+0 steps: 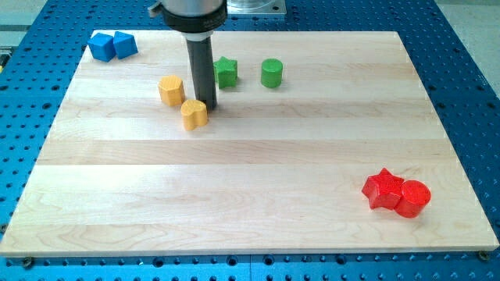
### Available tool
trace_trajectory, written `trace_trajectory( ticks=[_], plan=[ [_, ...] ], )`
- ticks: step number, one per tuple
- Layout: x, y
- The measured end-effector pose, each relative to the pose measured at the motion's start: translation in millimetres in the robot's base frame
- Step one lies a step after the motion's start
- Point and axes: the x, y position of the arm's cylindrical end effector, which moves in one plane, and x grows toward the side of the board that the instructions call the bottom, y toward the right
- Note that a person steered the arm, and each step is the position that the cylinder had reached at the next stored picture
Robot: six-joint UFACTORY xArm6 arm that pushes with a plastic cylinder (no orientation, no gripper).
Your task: Move the yellow blocks diagonally bottom right to the blue triangle
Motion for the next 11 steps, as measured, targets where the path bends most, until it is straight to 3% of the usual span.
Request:
trace_trajectory(
  ticks=[2,3,4,5,7,8,9,11],
  plan=[
    [51,-14],
    [52,14],
    [79,45],
    [95,16],
    [74,2],
    [79,2],
    [112,-19],
    [84,-25]
  ],
)
